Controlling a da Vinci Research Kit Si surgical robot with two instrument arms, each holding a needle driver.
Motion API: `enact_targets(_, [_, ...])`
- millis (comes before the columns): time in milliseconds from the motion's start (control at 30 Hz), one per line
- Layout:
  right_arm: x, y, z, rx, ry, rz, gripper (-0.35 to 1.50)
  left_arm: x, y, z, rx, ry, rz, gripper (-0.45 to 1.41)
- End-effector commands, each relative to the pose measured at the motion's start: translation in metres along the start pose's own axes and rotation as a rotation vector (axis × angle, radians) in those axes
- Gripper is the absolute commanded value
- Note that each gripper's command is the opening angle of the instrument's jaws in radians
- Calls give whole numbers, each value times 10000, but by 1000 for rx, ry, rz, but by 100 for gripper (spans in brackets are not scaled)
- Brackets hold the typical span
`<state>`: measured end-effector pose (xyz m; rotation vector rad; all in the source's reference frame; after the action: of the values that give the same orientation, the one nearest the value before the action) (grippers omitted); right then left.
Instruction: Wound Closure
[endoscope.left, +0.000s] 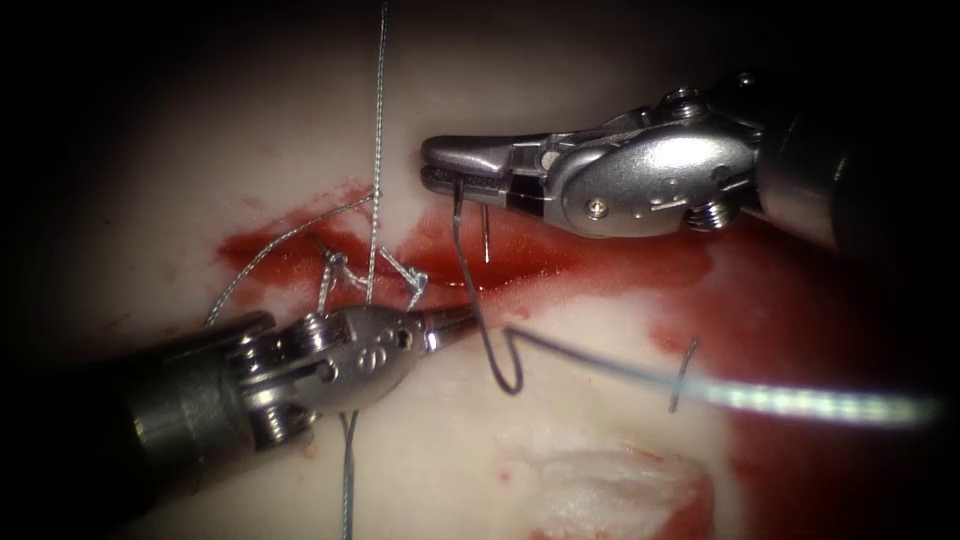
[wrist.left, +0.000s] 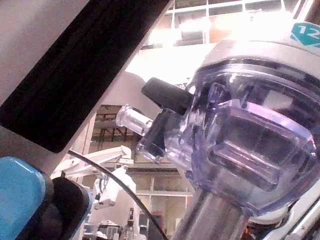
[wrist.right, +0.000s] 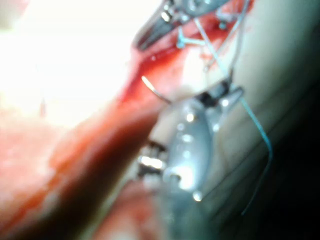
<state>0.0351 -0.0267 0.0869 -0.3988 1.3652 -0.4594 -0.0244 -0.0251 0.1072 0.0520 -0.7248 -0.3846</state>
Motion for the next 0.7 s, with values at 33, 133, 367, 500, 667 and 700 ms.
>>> enact_targets(33, [-7, 11, 7, -22, -22, 26, -35, -9, 5, 5, 23, 4, 4, -45])
enact_targets(133, [-9, 16, 6, -37, -39, 61, -35, -7, 2, 6, 41, 22, 7, -45])
enact_targets(367, [-8, 24, 5, -73, -51, 95, -35, 1, -8, 12, 84, 52, 30, -45])
enact_targets(500, [-8, 23, 6, -78, -55, 135, -35, 2, -8, 12, 90, 64, 34, -45])
enact_targets(667, [-9, 21, 6, -81, -53, 208, -35, 4, -7, 13, 92, 75, 36, -45])
enact_targets(700, [-9, 19, 6, -73, -48, 219, -35, 4, -7, 13, 92, 75, 36, -45])
